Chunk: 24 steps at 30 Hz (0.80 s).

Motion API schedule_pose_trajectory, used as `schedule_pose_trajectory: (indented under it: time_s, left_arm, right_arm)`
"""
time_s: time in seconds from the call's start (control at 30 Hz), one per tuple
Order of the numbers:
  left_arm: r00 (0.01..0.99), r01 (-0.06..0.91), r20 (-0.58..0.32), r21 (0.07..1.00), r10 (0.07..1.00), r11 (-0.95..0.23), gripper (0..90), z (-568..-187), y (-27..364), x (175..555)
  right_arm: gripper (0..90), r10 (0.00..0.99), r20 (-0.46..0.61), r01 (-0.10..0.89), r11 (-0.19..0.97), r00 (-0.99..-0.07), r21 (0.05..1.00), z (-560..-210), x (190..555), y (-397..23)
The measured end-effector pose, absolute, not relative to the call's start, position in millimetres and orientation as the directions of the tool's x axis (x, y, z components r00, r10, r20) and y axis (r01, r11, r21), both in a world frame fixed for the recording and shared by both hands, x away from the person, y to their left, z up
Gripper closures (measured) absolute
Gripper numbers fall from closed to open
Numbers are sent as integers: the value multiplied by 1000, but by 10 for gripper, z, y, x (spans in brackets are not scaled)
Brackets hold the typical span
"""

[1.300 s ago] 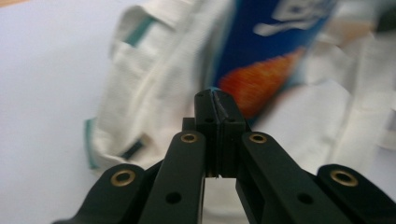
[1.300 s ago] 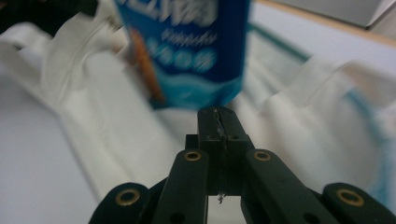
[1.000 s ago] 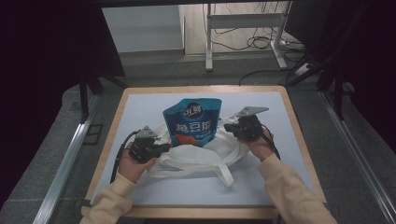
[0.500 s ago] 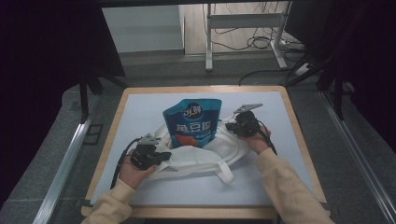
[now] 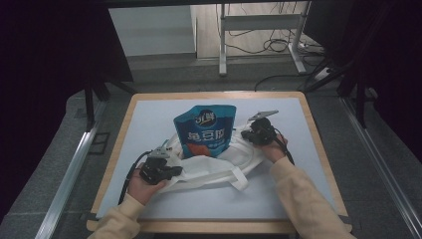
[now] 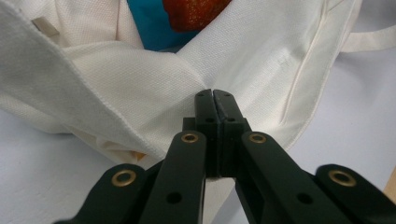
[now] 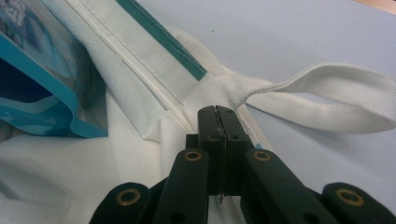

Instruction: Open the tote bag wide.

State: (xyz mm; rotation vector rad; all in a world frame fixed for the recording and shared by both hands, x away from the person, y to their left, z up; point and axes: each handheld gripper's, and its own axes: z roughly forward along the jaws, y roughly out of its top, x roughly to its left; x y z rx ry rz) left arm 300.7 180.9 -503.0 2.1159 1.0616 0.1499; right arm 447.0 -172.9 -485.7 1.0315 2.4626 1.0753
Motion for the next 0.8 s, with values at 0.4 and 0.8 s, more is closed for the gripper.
schedule_pose_trajectory:
  time_s: [0.4,0.8]
  left_arm:
    - [654,614,-205,706,729,-353,897,-4965,1811,2997]
    - [624,531,-211,822,753,-209,859,-4660,2080,2888]
  right_arm:
    - [887,699,62,476,417,-713,775,-4785,4383,-1780]
    - [887,682,74,383,316,-728,868,-4431,4060,-2015]
